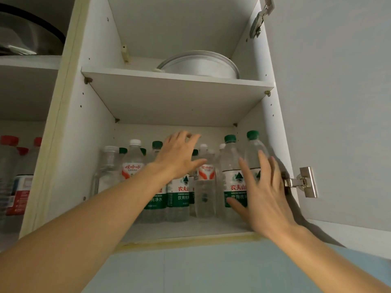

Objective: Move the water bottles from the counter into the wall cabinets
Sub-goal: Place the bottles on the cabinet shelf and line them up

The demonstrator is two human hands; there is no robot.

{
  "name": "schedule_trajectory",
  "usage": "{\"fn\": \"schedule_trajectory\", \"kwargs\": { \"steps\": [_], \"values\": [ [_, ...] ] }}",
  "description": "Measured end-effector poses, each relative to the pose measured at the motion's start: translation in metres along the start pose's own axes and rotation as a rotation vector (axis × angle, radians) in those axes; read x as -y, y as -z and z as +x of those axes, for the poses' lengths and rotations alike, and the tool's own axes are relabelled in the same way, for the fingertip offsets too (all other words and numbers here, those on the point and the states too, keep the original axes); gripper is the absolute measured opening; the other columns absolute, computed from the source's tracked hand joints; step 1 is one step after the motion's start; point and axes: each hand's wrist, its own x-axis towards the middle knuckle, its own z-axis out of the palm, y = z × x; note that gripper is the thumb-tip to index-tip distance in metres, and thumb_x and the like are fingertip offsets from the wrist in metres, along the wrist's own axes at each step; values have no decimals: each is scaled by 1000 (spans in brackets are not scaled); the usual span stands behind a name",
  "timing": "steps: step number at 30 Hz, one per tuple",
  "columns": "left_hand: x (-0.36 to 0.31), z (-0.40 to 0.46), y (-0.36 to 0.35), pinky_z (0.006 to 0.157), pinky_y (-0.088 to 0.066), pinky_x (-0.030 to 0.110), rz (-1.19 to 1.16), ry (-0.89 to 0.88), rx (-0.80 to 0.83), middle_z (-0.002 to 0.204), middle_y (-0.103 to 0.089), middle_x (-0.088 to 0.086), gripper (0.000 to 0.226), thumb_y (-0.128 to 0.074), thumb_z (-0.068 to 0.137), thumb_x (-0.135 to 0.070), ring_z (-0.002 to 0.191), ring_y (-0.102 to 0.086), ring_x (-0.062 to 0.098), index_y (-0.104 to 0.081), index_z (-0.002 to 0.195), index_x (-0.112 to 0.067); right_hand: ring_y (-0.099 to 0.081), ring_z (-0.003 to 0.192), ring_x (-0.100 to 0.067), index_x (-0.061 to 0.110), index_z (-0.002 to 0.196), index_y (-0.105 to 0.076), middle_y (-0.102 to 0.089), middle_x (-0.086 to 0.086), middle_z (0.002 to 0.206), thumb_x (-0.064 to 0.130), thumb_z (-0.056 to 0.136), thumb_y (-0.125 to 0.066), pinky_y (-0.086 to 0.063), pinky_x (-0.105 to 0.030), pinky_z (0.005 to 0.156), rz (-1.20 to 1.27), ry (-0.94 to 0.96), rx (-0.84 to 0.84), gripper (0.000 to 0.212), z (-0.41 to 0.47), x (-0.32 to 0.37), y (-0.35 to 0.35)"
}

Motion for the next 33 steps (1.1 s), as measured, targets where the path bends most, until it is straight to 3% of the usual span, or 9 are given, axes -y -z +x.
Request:
{"fn": "schedule_trajectory", "kwargs": {
  "steps": [3, 7, 12, 16, 19, 24, 28, 33],
  "values": [
    [-2, 29, -1, 117, -27, 49, 26, 27, 106, 153, -43, 10, 84, -55, 88, -69, 141, -38, 31, -29, 155, -27, 20, 150, -44, 30, 161, 1, 27, -15, 163, 65, 87, -58, -9, -55, 117, 61, 3, 22, 101, 1, -1, -9],
    [4, 59, -9, 118, -23, 51, 26, 71, 204, 152, -47, 11, 74, -56, 92, -61, 140, -42, 32, -31, 154, -32, 21, 151, -42, 30, 162, -3, 29, -12, 163, 59, 90, -59, -4, -51, 113, 67, 8, 0, 96, 2, -6, -15],
    [0, 82, -25, 115, -31, 52, -64, 58, 319, 147, -52, 7, 55, -57, 98, -42, 135, -48, 29, -40, 149, -32, 26, 151, -34, 34, 160, -9, 32, -3, 163, 51, 91, -63, -9, -49, 108, 148, -5, -17, 89, 1, -6, -15],
    [-3, 95, -37, 107, -41, 49, 7, 84, 361, 144, -55, 7, 47, -56, 100, -43, 128, -52, 30, -46, 144, -30, 31, 150, -29, 41, 158, -2, 38, 3, 160, 49, 89, -67, -10, -48, 107, 199, -11, -30, 94, 1, -6, -16],
    [-6, 99, -44, 96, -47, 42, 10, 107, 385, 137, -58, 5, 42, -54, 100, -43, 119, -57, 25, -52, 138, -27, 29, 150, -29, 40, 157, -8, 37, 4, 161, 50, 88, -68, -12, -46, 105, 201, 0, -53, 92, 2, -8, -18],
    [0, 103, -36, 90, -52, 40, -36, 134, 337, 122, -65, 4, 31, -61, 98, -36, 101, -62, 20, -62, 125, -23, 28, 151, -28, 43, 157, -8, 36, 5, 161, 51, 86, -69, -19, -49, 106, 215, -6, -71, 94, 1, -8, -20],
    [9, 99, -22, 96, -52, 43, -26, 101, 359, 124, -65, 3, 29, -62, 98, -34, 107, -60, 22, -63, 125, -25, 26, 152, -27, 36, 156, -23, 31, 5, 163, 49, 86, -71, -37, -57, 107, 241, -19, -70, 86, 1, -9, -19],
    [14, 94, -11, 99, -50, 42, -33, 29, 374, 131, -64, 4, 30, -59, 100, -34, 115, -60, 24, -64, 128, -23, 19, 153, -31, 28, 154, -32, 23, 2, 166, 47, 86, -72, -35, -58, 110, 245, -9, -88, 81, 0, -9, -19]
  ]
}}
